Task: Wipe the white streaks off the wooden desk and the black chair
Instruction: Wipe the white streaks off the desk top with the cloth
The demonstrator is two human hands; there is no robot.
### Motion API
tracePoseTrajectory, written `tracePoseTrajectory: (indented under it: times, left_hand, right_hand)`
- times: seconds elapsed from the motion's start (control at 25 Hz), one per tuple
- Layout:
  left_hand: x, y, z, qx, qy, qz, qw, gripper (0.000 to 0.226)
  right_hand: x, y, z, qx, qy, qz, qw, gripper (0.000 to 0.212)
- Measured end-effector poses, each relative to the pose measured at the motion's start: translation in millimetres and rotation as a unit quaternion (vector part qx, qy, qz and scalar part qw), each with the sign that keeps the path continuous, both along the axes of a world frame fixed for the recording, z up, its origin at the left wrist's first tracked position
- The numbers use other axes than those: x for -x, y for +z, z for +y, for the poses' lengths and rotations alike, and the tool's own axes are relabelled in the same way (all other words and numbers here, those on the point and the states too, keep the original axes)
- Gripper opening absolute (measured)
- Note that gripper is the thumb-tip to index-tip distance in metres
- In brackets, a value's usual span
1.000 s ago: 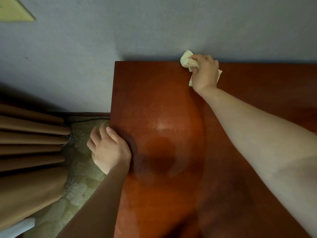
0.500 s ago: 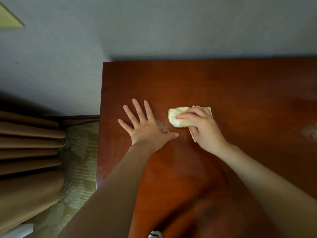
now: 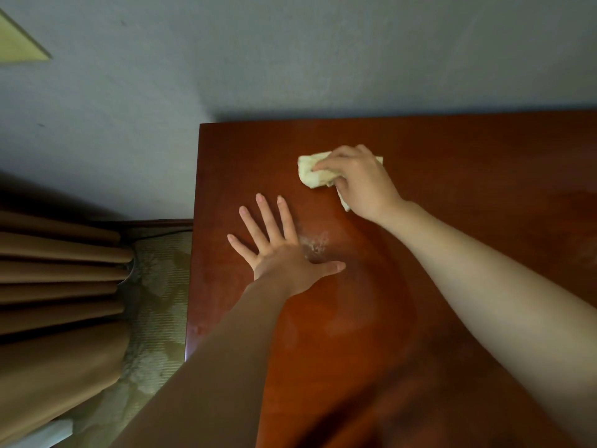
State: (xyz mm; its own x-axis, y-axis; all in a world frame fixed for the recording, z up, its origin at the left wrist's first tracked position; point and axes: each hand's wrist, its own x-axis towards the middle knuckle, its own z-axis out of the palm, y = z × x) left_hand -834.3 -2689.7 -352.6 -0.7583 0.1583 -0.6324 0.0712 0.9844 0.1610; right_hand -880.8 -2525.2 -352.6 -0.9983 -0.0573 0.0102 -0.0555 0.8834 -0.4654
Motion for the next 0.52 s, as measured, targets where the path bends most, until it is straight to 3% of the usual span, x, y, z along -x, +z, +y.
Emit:
tracePoseTrajectory:
  times: [0.36,0.52]
  left_hand:
    - [3.9,2.2,1.8,0.012,-0.003,-0.025,1.000,0.141]
    - [2.6,2.7,0.4,0.015,-0.003,-0.016,1.000,0.141]
  right_hand:
    - [83.9,-2.8,-39.7,-0.081,-0.114,0.000,0.990,0.047]
    - [54.5,-4.7,-26.3,-0.030,-0.063,0.014,0.997,0.047]
